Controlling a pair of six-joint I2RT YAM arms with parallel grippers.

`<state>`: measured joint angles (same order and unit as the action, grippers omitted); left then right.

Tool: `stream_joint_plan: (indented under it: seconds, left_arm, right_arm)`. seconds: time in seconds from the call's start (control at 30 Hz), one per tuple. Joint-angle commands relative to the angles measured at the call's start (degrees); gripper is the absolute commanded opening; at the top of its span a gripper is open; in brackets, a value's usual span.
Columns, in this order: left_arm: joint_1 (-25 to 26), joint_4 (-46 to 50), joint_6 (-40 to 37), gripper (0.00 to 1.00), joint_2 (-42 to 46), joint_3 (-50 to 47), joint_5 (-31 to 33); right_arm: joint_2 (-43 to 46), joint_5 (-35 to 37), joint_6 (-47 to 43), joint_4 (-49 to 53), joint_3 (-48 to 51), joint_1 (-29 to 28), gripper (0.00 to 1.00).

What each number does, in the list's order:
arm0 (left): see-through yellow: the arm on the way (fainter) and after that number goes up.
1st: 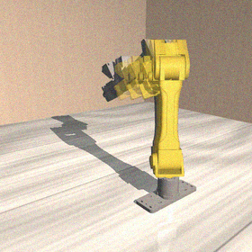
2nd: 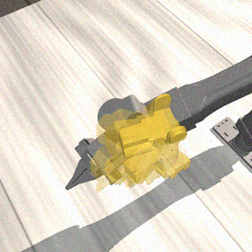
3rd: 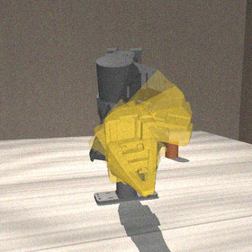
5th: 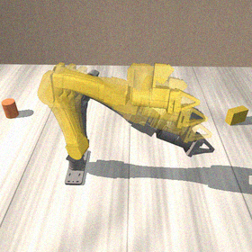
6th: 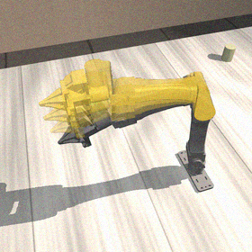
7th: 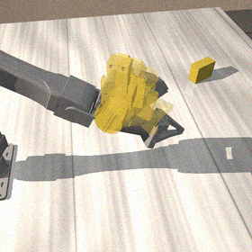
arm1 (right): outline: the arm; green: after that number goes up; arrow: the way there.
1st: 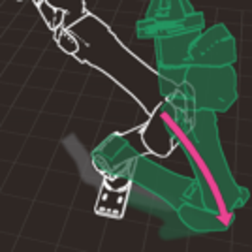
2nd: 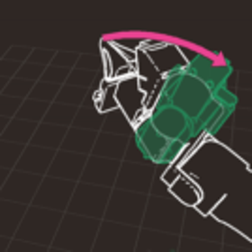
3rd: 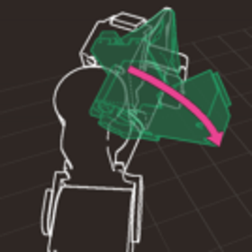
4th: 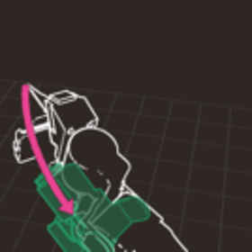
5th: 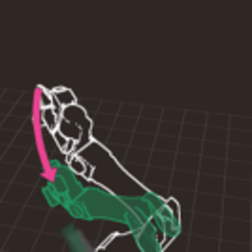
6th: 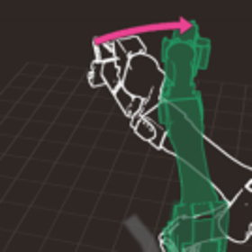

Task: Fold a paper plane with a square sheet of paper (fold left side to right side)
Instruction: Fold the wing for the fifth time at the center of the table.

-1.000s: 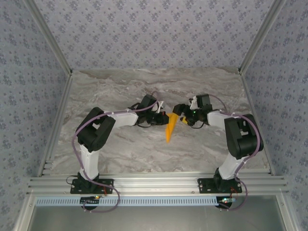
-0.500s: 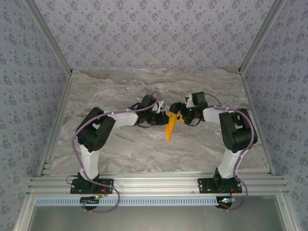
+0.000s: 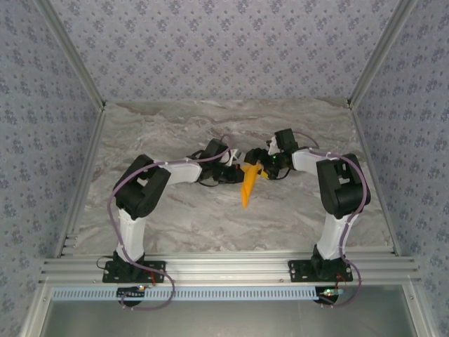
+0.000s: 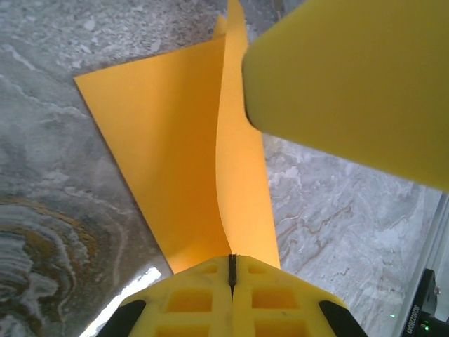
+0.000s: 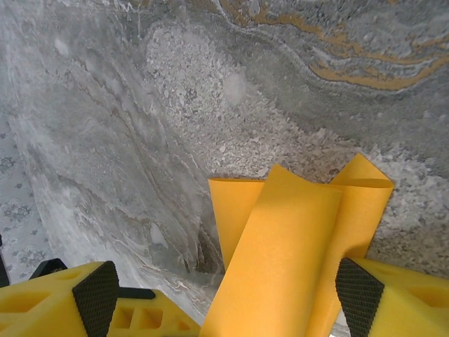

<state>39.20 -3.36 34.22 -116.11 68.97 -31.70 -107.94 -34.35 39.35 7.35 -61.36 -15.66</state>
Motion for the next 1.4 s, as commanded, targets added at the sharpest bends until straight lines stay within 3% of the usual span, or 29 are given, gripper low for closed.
stream_joint_plan:
  seconds: [0.0,0.9,1.37]
  left_arm:
    - [-0.6,1.7,-2.2,0.0,-1.2,2.2,-0.7]
    - [-0.9,2.7,-3.0,0.0,-5.4,3.5,-0.2]
    - [-0.9,4.3,-3.8,0.0,-6.3,3.1,1.1]
  right_arm:
    - [-4.8,4.9,-2.9,4.3,0.6,-0.8,0.87]
    - [-4.6,3.4,-5.8,3.1,0.9,-1.9,0.87]
    - [4.8,8.3,-7.7,6.3,1.4,-0.3,0.87]
